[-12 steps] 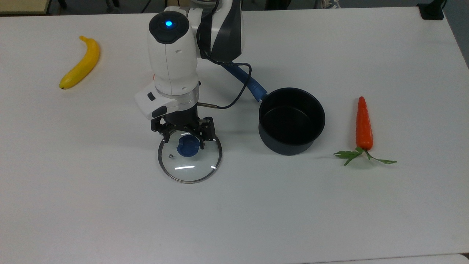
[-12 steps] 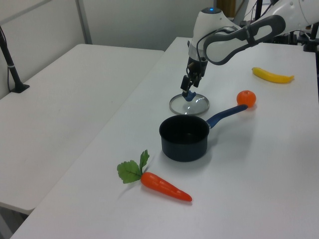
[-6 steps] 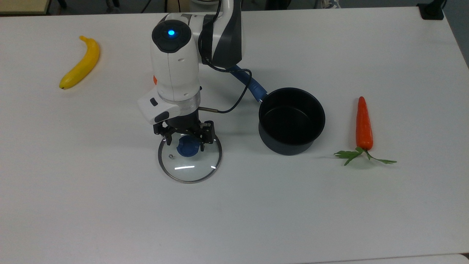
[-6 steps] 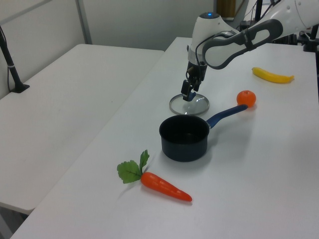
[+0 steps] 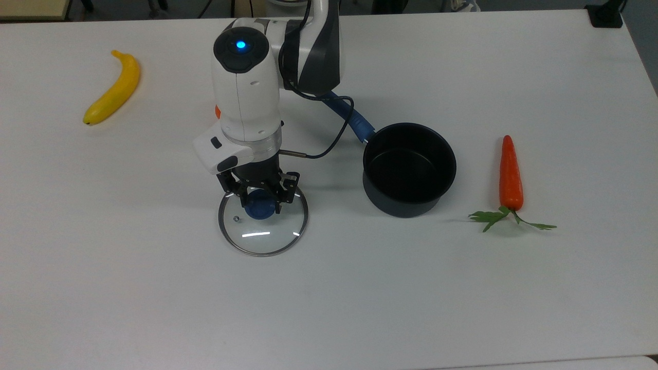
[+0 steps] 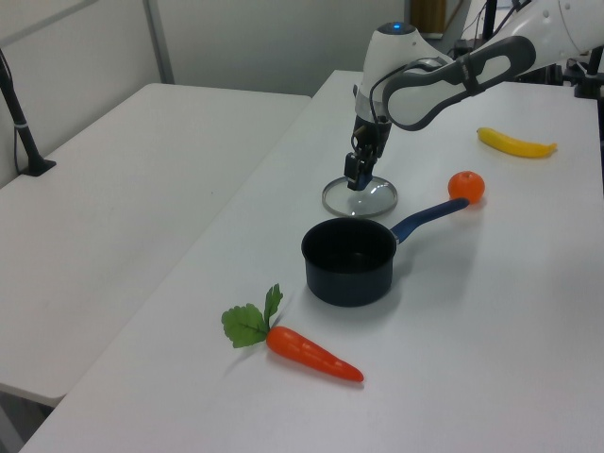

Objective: Close lid
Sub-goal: 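Close the gripper on the blue knob and lift the lid, then carry the glass lid over the black saucepan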

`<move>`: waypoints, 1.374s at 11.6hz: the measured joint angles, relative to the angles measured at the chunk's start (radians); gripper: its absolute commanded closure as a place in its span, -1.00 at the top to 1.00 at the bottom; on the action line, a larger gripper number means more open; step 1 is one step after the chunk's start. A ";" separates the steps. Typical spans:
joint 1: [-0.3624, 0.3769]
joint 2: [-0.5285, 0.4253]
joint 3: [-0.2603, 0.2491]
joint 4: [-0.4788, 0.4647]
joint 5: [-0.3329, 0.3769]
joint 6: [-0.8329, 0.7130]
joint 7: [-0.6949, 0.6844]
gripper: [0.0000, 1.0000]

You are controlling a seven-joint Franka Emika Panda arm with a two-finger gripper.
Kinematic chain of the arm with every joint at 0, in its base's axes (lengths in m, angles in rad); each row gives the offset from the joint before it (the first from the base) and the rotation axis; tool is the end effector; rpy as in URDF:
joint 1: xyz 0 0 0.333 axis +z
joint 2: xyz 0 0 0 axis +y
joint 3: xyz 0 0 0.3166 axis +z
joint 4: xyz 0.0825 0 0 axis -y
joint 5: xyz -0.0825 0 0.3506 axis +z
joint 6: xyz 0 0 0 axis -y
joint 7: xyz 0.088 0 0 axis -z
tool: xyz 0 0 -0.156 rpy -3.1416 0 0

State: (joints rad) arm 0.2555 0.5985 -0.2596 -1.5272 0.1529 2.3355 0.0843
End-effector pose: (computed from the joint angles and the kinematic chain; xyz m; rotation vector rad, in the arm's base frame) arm 0.7066 0.0325 0.3100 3.1065 -0.1890 0.3627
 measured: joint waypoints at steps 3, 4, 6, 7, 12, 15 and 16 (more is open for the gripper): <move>0.000 0.000 0.000 0.011 0.000 0.000 0.000 -0.05; 0.000 0.000 0.000 0.023 0.000 0.000 0.002 -0.08; 0.000 -0.009 0.000 0.041 0.001 0.000 0.006 -0.08; -0.001 -0.015 -0.001 0.047 0.001 0.000 0.008 -0.08; -0.004 -0.062 -0.009 0.053 0.016 -0.003 0.016 -0.08; 0.000 -0.069 -0.009 0.081 0.040 -0.085 0.037 -0.08; 0.004 -0.070 -0.006 0.093 0.041 -0.116 0.062 -0.08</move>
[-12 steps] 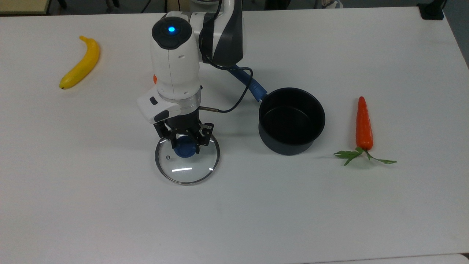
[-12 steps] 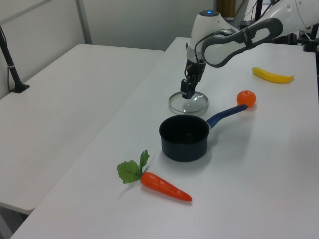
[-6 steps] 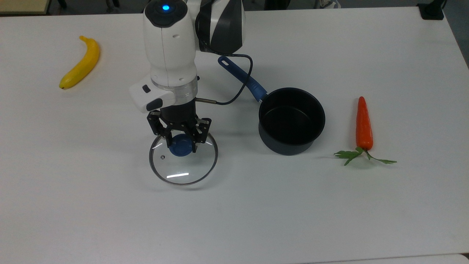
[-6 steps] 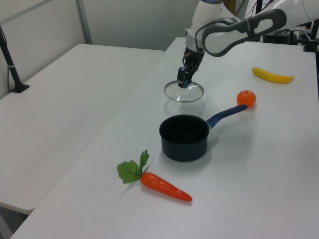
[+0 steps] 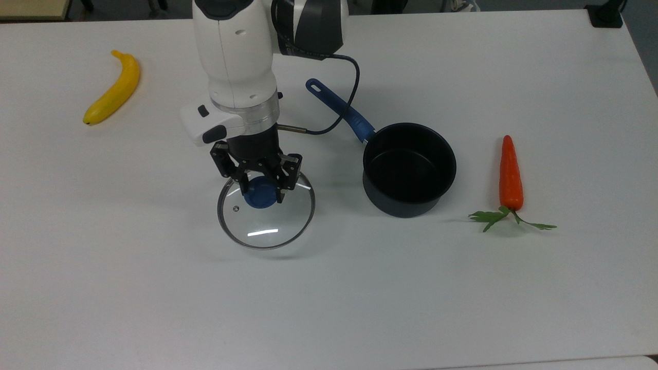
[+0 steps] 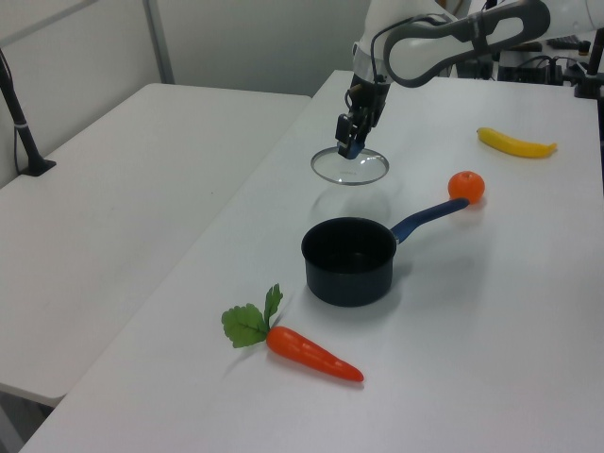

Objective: Close lid
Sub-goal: 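Carry the glass lid over the black saucepan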

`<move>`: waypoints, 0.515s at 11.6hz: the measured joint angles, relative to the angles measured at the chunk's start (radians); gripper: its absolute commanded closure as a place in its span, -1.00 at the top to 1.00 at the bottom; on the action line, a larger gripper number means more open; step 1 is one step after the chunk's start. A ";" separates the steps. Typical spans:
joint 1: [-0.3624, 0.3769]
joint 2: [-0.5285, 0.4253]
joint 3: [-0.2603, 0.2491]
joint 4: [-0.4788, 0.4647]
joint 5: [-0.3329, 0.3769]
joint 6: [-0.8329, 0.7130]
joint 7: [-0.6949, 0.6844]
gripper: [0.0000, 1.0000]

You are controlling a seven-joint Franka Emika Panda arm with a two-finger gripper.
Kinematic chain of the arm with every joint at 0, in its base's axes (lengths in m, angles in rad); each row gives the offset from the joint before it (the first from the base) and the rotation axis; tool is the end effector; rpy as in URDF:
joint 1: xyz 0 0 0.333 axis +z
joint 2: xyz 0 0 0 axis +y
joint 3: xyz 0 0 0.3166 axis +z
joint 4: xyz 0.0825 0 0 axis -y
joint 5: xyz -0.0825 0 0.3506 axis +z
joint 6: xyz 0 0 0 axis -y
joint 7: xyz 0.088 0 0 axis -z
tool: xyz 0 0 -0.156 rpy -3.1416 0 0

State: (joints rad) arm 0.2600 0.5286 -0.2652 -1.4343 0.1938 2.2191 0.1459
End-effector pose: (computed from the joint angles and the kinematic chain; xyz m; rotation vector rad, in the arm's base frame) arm 0.7099 0.0423 0.3883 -3.0373 0.2953 -0.4172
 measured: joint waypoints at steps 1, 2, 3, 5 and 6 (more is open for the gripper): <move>0.009 0.000 0.003 0.012 0.001 -0.029 0.025 -0.08; 0.021 -0.001 0.005 0.024 0.001 -0.054 0.052 -0.08; 0.034 -0.002 0.006 0.036 0.001 -0.073 0.075 -0.08; 0.070 -0.008 0.008 0.048 0.001 -0.098 0.099 -0.08; 0.093 -0.015 0.009 0.048 0.001 -0.108 0.108 -0.08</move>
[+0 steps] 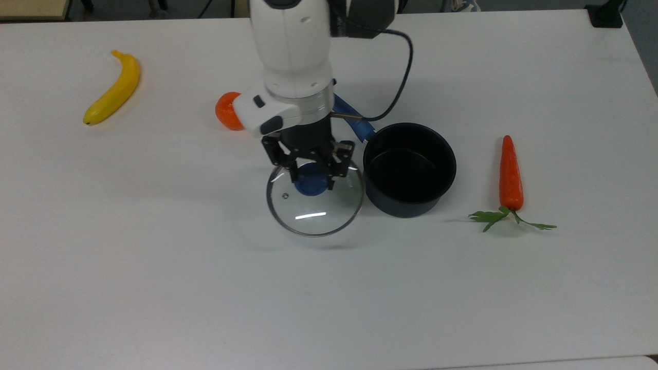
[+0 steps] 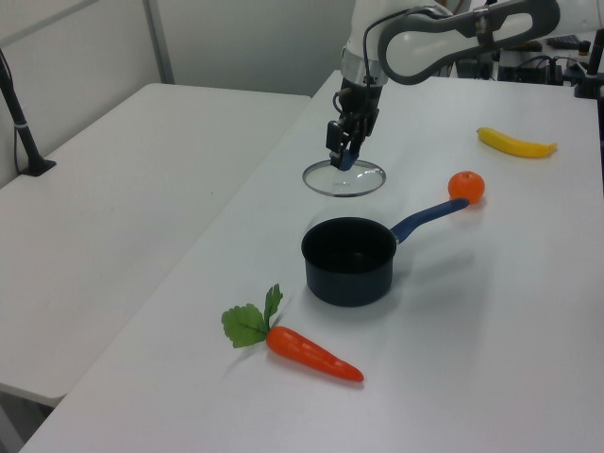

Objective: Close lid
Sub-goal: 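Carry the glass lid over the black saucepan, then lower the lid onto the saucepan rim and open the gripper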

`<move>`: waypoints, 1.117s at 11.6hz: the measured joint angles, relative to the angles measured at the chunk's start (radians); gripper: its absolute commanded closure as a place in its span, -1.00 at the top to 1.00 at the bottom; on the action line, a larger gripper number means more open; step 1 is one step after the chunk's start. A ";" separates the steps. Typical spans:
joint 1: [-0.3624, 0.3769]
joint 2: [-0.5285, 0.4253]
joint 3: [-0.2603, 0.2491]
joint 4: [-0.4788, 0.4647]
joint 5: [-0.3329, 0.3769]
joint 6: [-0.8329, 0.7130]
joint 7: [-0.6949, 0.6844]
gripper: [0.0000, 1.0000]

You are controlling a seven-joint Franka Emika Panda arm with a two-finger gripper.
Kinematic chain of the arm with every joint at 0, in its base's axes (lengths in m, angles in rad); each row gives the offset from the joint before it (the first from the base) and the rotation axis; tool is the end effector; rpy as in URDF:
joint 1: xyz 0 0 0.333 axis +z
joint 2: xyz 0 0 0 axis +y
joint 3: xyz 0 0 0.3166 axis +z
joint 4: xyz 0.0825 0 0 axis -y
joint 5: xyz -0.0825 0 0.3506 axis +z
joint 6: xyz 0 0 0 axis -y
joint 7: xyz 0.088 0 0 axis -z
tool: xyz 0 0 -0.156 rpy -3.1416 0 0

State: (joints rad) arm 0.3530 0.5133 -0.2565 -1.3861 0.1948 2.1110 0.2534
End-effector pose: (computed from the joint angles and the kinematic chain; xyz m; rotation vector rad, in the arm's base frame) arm 0.6949 0.1166 0.4080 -3.0144 0.2902 -0.3270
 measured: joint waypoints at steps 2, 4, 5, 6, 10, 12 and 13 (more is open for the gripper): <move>0.042 -0.012 0.014 0.000 0.000 -0.021 0.018 -0.08; 0.086 -0.015 0.027 0.000 -0.002 -0.023 0.041 -0.08; 0.113 -0.016 0.028 0.001 -0.010 -0.023 0.056 -0.08; 0.139 -0.016 0.028 0.001 -0.024 -0.023 0.077 -0.08; 0.201 -0.018 0.052 0.001 -0.112 -0.023 0.110 -0.08; 0.203 -0.019 0.102 0.000 -0.169 -0.023 0.120 -0.08; 0.202 -0.024 0.110 -0.002 -0.175 -0.034 0.121 -0.08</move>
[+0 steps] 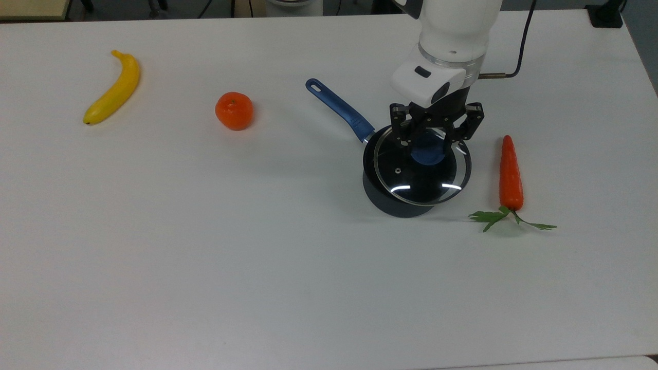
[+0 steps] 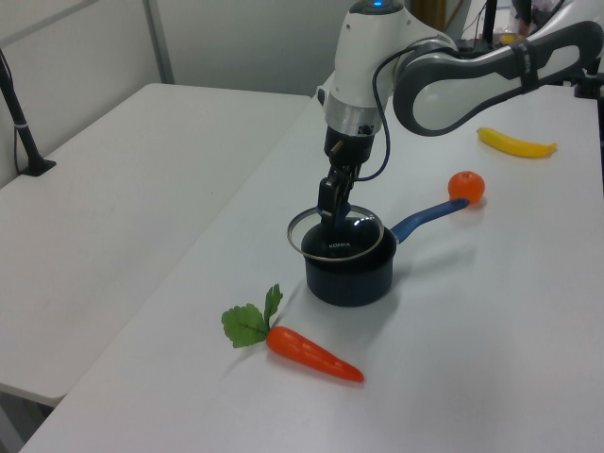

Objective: Close lid
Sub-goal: 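Lower the lid onto the saucepan rim and open the gripper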

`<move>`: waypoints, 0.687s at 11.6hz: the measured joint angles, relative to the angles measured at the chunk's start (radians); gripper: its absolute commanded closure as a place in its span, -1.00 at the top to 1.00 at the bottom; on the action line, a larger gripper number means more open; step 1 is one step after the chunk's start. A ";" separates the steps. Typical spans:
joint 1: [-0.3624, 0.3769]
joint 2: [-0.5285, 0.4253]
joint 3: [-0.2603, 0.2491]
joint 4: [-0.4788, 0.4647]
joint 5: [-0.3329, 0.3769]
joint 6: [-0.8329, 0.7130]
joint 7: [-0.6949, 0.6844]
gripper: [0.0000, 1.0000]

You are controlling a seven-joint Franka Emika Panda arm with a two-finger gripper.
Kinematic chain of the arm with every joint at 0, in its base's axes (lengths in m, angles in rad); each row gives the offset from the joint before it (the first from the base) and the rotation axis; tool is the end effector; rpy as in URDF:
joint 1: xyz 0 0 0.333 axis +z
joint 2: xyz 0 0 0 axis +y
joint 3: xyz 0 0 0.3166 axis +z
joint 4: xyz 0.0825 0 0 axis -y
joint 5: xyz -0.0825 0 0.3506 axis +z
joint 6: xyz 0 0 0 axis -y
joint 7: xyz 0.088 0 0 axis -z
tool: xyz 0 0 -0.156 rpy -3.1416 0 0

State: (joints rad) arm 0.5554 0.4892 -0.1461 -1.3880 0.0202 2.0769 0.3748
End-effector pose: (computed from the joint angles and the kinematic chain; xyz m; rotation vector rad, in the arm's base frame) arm 0.6321 0.2952 0.4139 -3.0900 -0.0780 -0.3218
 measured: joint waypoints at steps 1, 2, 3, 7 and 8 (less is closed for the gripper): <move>-0.001 -0.009 0.002 -0.006 0.000 -0.023 0.000 -0.08; -0.003 -0.016 0.002 -0.013 0.000 -0.031 0.000 -0.08; -0.004 -0.021 0.002 -0.024 0.000 -0.034 0.000 -0.08; -0.014 -0.026 0.002 -0.072 0.000 -0.034 0.000 -0.08; -0.017 -0.026 0.002 -0.074 0.000 -0.034 0.000 -0.08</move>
State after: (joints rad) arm 0.5385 0.4632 -0.1440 -1.4620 0.0198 2.0432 0.3751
